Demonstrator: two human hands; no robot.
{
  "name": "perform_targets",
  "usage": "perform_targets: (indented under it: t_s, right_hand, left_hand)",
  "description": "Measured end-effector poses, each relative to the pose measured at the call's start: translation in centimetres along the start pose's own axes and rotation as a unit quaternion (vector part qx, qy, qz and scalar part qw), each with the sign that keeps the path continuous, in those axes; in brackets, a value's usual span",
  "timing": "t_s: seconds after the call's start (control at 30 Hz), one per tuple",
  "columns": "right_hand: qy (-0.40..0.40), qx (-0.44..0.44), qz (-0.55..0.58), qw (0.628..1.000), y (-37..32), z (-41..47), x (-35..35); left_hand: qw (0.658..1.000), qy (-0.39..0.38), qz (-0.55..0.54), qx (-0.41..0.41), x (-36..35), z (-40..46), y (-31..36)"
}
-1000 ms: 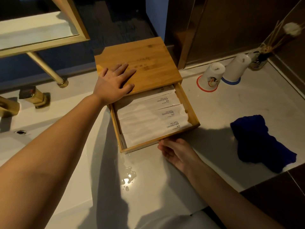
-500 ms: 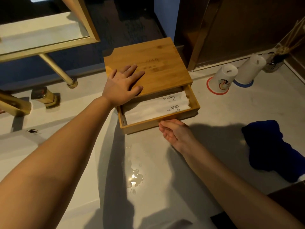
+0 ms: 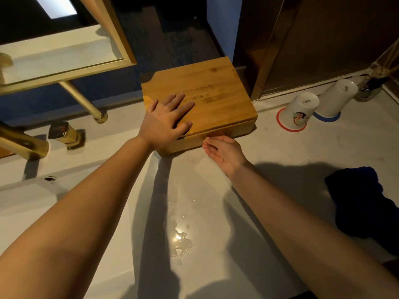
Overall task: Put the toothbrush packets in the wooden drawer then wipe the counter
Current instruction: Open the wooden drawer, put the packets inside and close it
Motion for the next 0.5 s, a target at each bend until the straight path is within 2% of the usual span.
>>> perform_targets:
  t_s: [0.3, 0.5]
  right_hand:
    - [-0.013, -0.001, -0.008, 1.0, -0.36, 0.63, -0.18]
    - [-0.01, -0.002, -0.084, 0.996, -0.61, 0.35, -0.13]
  left_hand:
    - [1.0, 0.001, 0.003, -0.002, -0.05, 0.02, -0.04]
    - [1.0, -0.019, 0.017, -0.001, 0.21, -0.28, 0.24]
Point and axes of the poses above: each hand's wrist, its own z-axis towards the middle knuckle, its own x-axis out of the back of the hand, y = z × x, the point moved 5 cm from there along z, towards the middle knuckle, and after that the axes turned 7 degrees about -z, right-handed, at the moved point
